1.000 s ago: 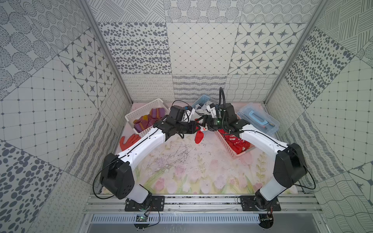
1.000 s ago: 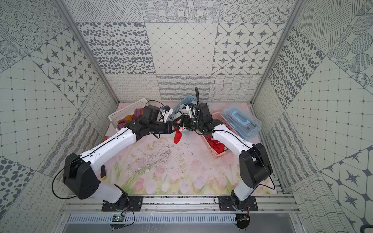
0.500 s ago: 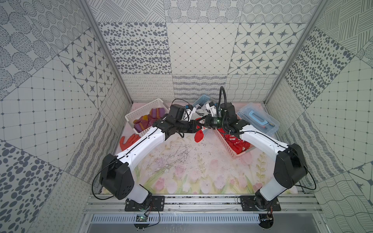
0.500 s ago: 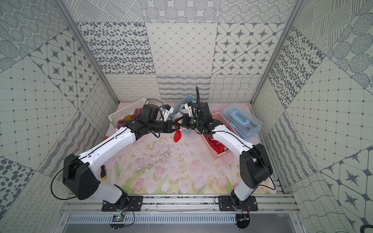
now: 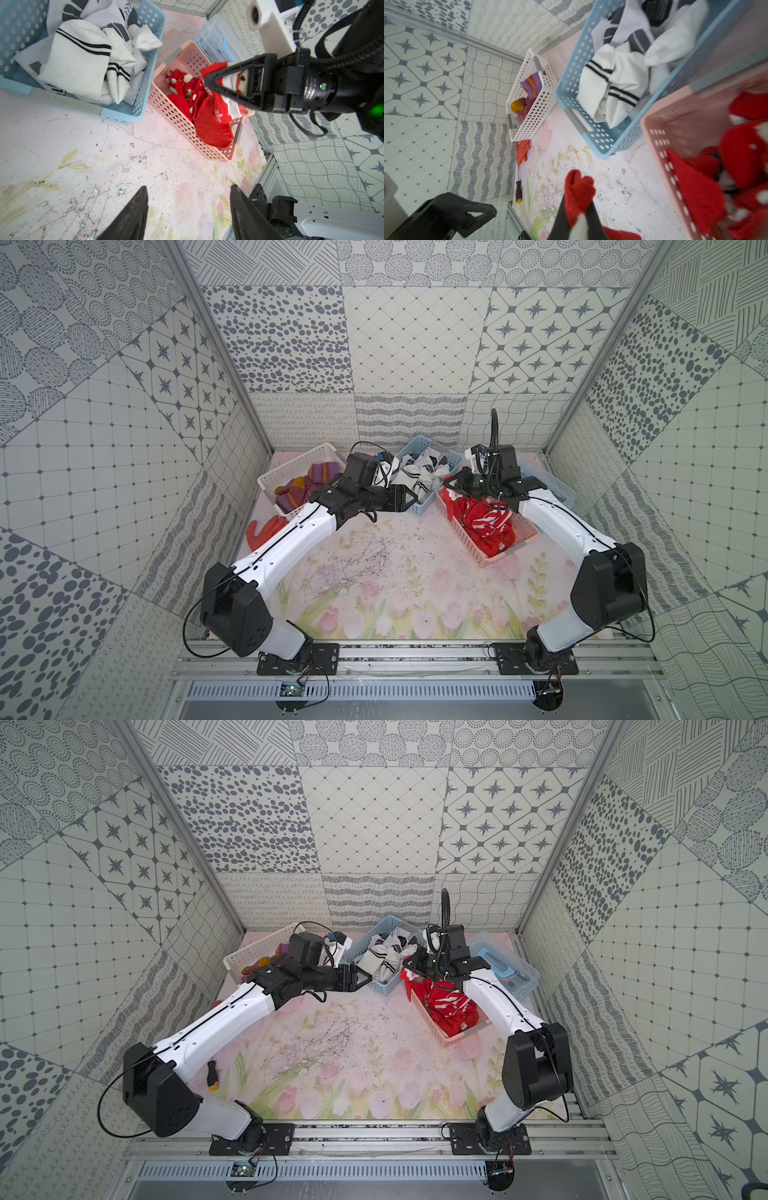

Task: Sort the socks into the basket by color
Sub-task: Pick up the sock from the center of the board, then place the sock in the bin.

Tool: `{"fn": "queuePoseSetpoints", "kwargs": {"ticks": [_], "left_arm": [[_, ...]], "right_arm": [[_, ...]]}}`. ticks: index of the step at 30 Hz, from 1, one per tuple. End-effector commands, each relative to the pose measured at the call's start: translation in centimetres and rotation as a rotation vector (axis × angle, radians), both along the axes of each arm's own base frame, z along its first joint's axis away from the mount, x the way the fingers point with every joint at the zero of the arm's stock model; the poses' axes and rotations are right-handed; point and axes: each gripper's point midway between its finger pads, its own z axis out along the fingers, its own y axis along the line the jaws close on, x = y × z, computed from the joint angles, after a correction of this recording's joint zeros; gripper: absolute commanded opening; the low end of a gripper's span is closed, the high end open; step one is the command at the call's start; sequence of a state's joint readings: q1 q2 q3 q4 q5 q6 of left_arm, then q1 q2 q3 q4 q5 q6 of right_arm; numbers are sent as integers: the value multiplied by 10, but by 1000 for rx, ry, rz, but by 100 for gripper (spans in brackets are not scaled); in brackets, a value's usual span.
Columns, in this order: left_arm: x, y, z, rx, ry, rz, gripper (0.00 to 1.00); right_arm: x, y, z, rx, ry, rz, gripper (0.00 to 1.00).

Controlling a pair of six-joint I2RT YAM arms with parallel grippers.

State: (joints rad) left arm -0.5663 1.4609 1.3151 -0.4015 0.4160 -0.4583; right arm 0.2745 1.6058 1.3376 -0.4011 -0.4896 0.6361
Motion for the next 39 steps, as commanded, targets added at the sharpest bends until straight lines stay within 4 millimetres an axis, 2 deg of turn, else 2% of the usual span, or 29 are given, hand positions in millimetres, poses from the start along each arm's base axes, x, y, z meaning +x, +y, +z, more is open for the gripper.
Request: {"fn": "queuePoseSetpoints", "kwargs": {"ticks": [1,7,13,19,24,30,34,37,39], "left_arm": [[6,19,-4,75,-32,77,63],[7,28,-3,117,-36,108,63],[7,32,-6,128,-23,117,63],[11,33,-8,133,-10,118,64],[15,35,-12,134,4,125,64],[19,36,-14,134,14,127,64],[22,36,-14,131,17,127,64],[25,36,-15,136,22,127,64],[25,37,-17,140,28,130,64]], "right_arm": [[27,-22,-2,-96,-51,-54,0],[58,-54,-41,-184,-8,-144,0],[73,-77,-93,-243,65,-199,0],[74,-88,-142,-302,145,-225,0],[69,-99,-172,-367,198,-248,0],[64,-110,-189,-420,234,-276,0],[62,-113,-193,-435,243,-283,1],[63,-113,-190,-433,237,-282,14],[64,-113,-185,-433,230,-285,28]]}}
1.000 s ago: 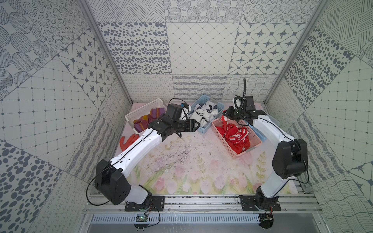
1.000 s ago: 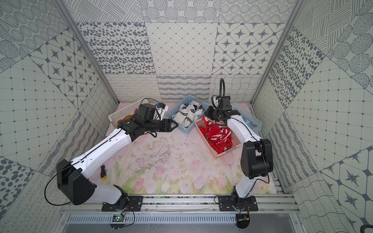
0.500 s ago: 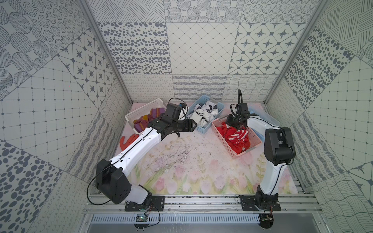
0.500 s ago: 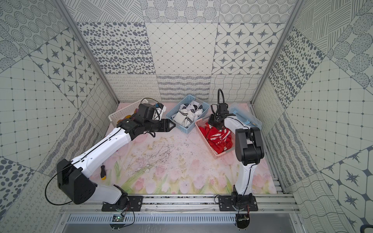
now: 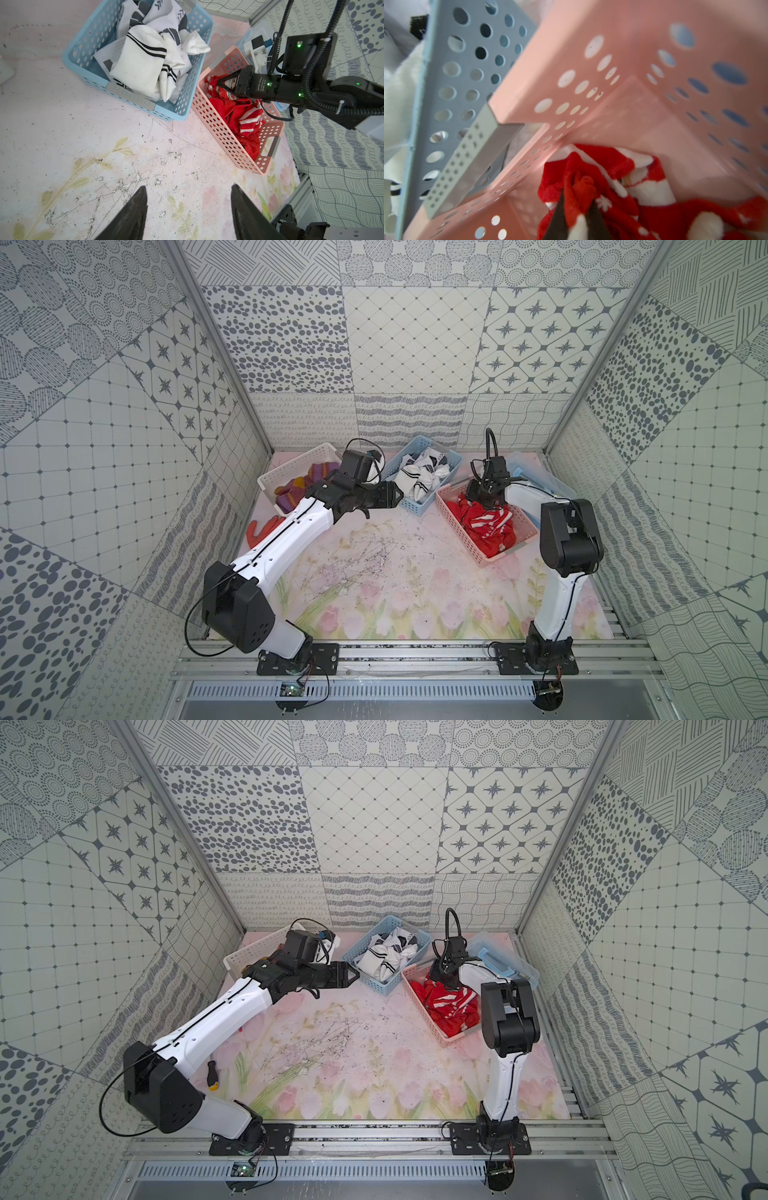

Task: Sort the socks into the basket by color
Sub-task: Place the sock in the bin.

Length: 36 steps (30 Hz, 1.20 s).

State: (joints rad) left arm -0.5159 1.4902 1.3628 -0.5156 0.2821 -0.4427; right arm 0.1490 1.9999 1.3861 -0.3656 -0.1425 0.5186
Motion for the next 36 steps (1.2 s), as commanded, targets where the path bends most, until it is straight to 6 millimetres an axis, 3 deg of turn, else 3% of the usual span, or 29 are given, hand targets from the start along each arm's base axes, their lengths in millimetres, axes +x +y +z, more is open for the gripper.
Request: {"fn": "queuePoseSetpoints", "kwargs": {"ticks": [1,8,12,26,31,36], "left_arm": [[2,2,0,12,1,-12,64],[7,6,-1,19,2,1,65],[8,8,-2,26,4,10,65],[13,20,-2,61,-13,61,67],[22,43,8,89,-85,167,70],[31,74,10,104,-124,309,74]], "right_arm": [[-8,-10,-10,-49,34,-10,35],[-6,-9,24,-50,-15,4,78],[-8,-10,47,-56,-48,12,96],[-43,-21,119,-105,-145,25,98],[-57,-34,136,-169,-172,8,98],[-74,-61,152,-289,-226,-68,98]]}}
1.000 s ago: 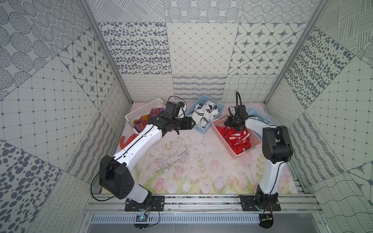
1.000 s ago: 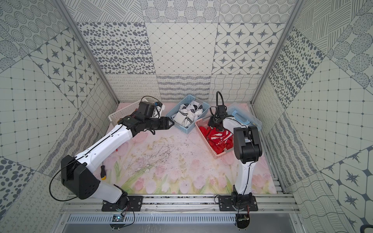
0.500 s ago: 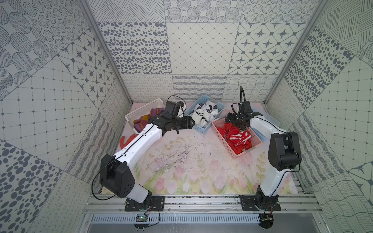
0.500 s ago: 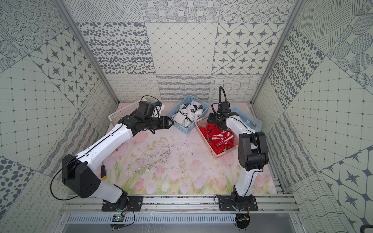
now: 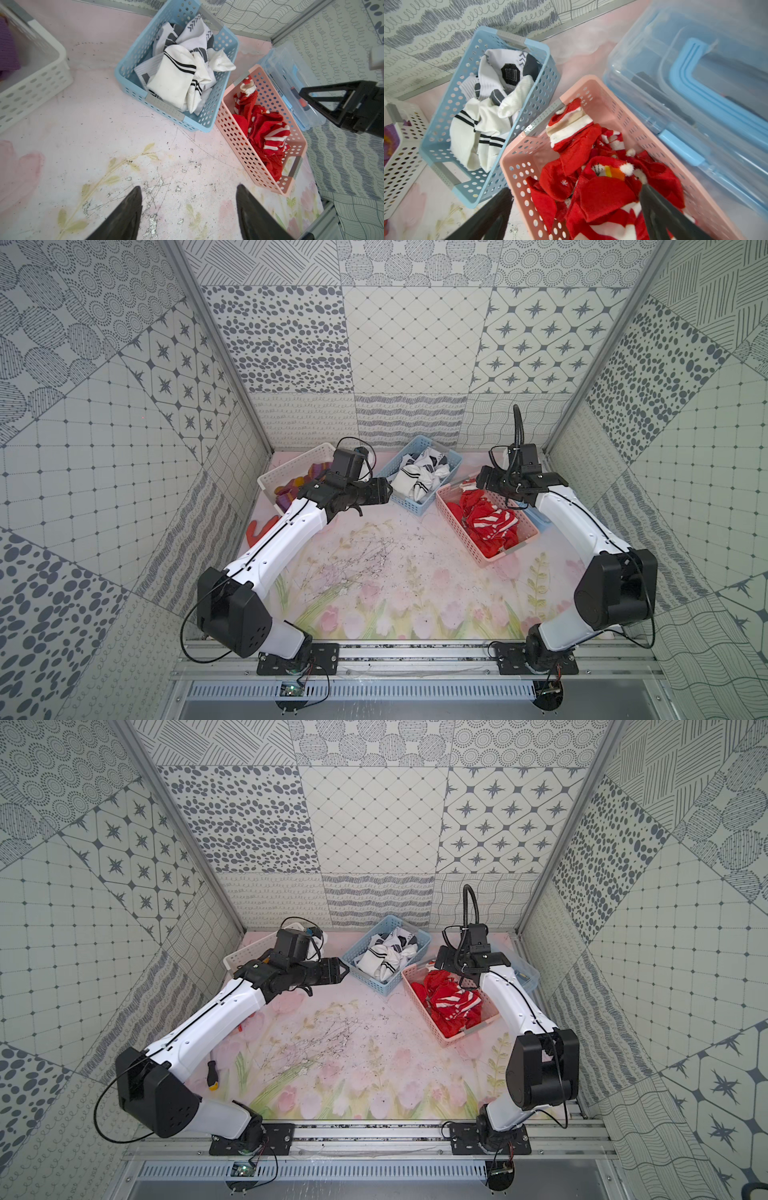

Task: Sort the socks into the basket by color
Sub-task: Place the sock in the bin, then reset both arms

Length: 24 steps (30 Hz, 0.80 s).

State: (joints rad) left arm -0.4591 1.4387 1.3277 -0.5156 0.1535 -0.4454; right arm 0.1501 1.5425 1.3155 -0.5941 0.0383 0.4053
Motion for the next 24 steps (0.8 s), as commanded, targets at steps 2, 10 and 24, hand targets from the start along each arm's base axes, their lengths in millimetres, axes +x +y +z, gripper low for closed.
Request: {"fn": "queuePoseSetpoints", "kwargs": {"ticks": [2,10,24], "left_arm": [[15,41,6,37,-76,188,76],[15,81,16,102,-144,318,98],[15,115,-8,221,-88,367,98]], "right_arm": [[-18,-32,17,-136,-77,-89,98],[-50,-85,24,-187,-248,-334,98],[-51,-115,-55,-373,-272,-351,98]]}}
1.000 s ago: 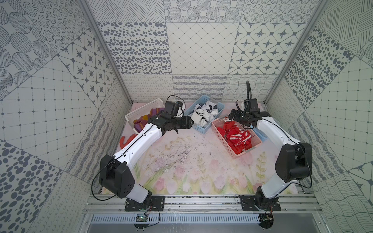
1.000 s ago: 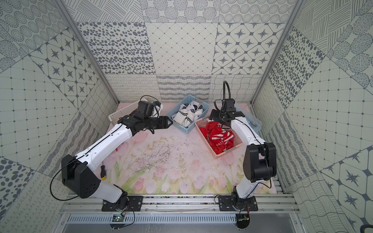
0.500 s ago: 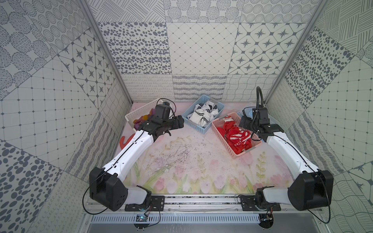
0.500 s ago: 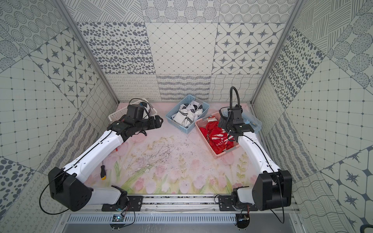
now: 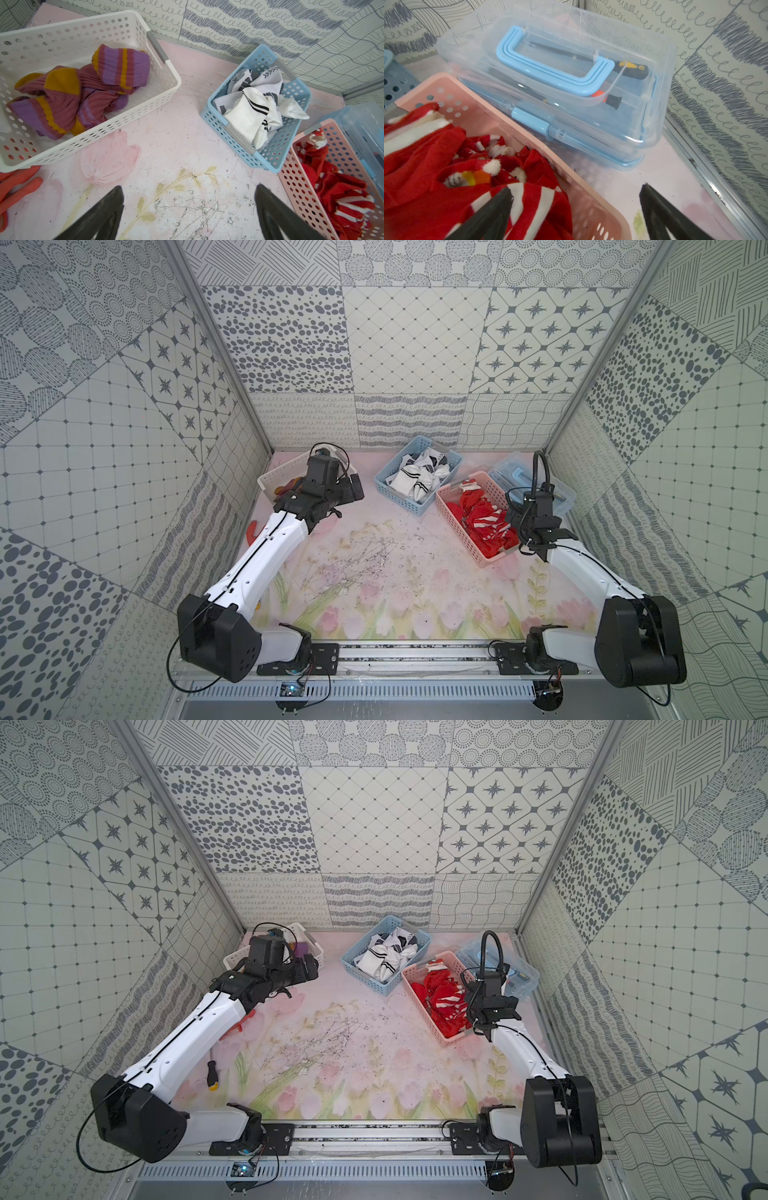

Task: Sort the socks into the basket by color
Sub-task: Reset both arms

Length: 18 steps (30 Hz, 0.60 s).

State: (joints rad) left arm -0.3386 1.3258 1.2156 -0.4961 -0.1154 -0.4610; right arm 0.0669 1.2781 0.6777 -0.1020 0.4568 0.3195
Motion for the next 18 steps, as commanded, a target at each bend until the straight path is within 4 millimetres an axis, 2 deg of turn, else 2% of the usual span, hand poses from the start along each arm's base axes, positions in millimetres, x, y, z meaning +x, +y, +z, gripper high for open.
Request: {"fn": "queuePoseSetpoints", "kwargs": {"ticks": [1,6,10,14,18], "left_arm": [[2,21,-8,90,7,40,98],[2,27,-18,144,24,34,98],[2,34,-29,183,45,37,98],[2,43,-30,175,-13,76,98],[-1,55,-36,160,-51,116,98]], "right_arm": [[21,-6,10,-58,-131,-2,98],[32,2,-14,-44,-151,58,98],[42,7,-9,-53,-202,94,98],[49,11,-6,-70,-239,131,98],[47,17,-12,-75,-265,171,98]]}}
